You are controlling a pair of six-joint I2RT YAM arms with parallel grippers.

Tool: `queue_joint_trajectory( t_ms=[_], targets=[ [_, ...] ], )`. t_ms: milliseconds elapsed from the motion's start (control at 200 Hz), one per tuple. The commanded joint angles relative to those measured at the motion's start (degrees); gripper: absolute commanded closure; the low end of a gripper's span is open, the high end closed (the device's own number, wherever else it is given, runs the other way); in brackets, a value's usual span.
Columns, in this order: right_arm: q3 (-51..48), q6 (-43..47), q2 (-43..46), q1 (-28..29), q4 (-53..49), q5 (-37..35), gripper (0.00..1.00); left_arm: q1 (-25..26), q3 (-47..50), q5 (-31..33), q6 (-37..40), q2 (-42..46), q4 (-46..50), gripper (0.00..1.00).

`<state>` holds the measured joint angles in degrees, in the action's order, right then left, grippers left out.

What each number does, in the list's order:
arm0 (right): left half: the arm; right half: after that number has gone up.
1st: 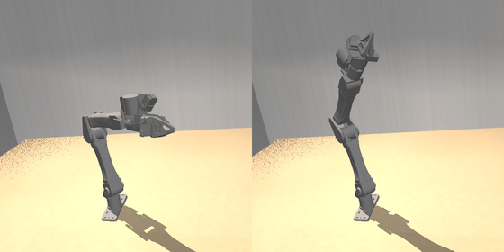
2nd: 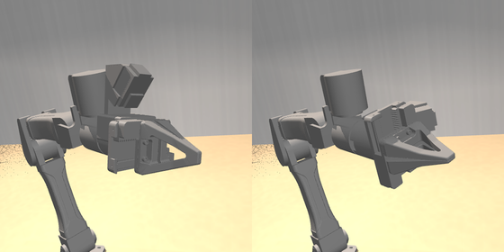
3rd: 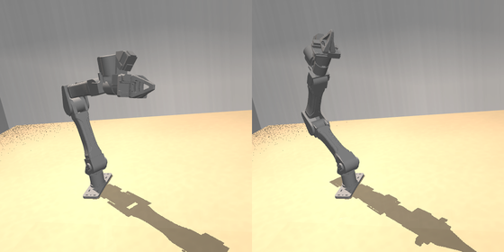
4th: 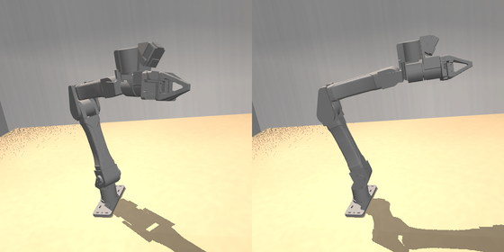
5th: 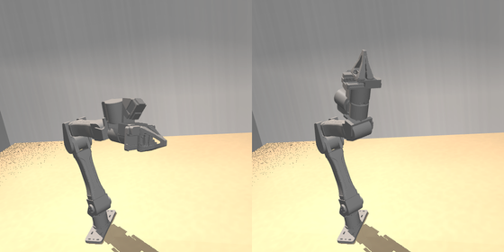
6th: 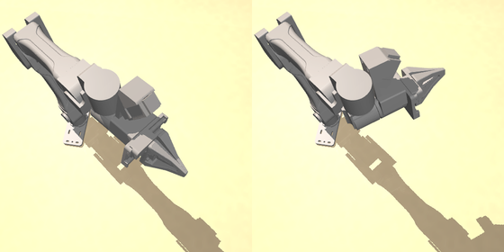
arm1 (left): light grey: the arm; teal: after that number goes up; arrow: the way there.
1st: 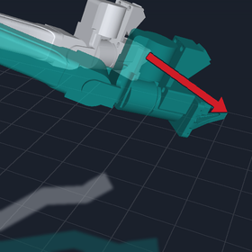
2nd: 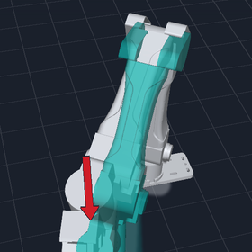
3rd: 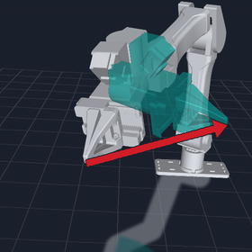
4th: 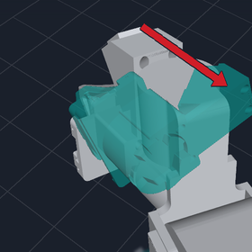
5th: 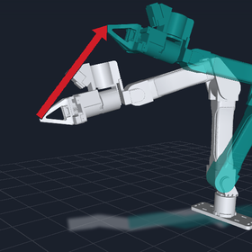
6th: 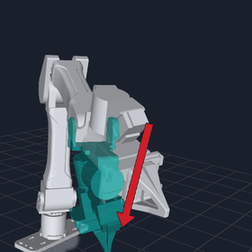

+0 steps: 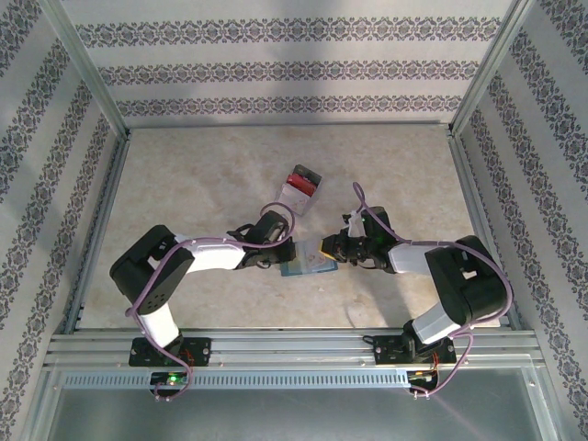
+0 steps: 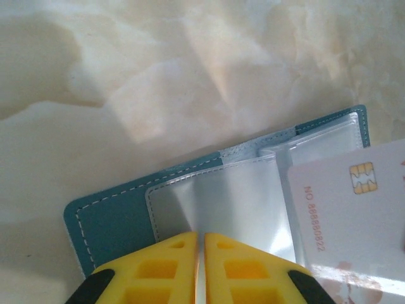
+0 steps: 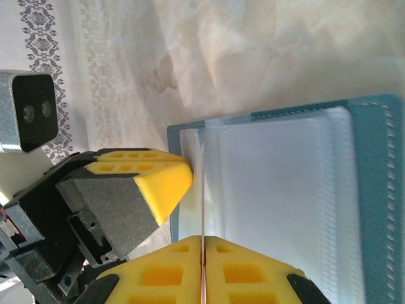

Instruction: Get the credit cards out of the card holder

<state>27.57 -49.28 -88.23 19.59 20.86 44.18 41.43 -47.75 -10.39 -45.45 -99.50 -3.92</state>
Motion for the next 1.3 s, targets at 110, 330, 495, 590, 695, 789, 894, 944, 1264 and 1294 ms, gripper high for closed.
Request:
queue_joint_trajectory(
  t_ms=[110,330,495,590,695,789,894,944,1264,1294],
  targets=[
    [1.05,3.55,3.28,-0.48,-5.75,-1.72,0.9,-1.44,0.01,2.97,2.94,2.62,6.03,0.8],
    [2.41,5.16,5.74,-0.5,-9.48,-2.35,0.91,-1.62,-0.6,3.38,4.08,4.0,7.27,0.69],
    [3.39,6.45,7.0,-0.43,-11.87,-2.61,0.91,-1.62,-1.08,4.33,4.66,6.36,8.59,0.63],
    [3.75,7.0,7.79,-0.48,-12.76,-2.92,0.91,-1.7,-1.3,5.82,5.51,8.35,10.11,0.59],
    [4.13,7.59,8.42,-0.35,-13.34,-3.22,0.92,-2.2,-1.44,8.29,7.05,10.29,12.51,0.53],
    [4.92,8.26,8.64,-0.35,-14.45,-3.23,0.92,-3.0,-1.0,10.44,8.16,11.96,14.54,0.39],
    [6.27,9.45,8.91,-0.13,-16.29,-3.31,0.92,-3.87,-0.26,12.3,8.89,14.15,16.23,0.17],
    [7.14,10.25,9.03,-0.09,-17.45,-3.57,0.92,-4.27,0.06,12.97,9.18,15.19,16.87,0.05],
    [15.03,15.91,7.66,0.27,-25.23,-4.02,0.92,-6.61,3.55,16.9,9.16,21.99,17.9,0.01],
    [16.19,16.75,7.24,0.31,-26.2,-4.14,0.92,-6.86,3.89,17.14,9.0,22.36,17.98,0.01]
  ],
)
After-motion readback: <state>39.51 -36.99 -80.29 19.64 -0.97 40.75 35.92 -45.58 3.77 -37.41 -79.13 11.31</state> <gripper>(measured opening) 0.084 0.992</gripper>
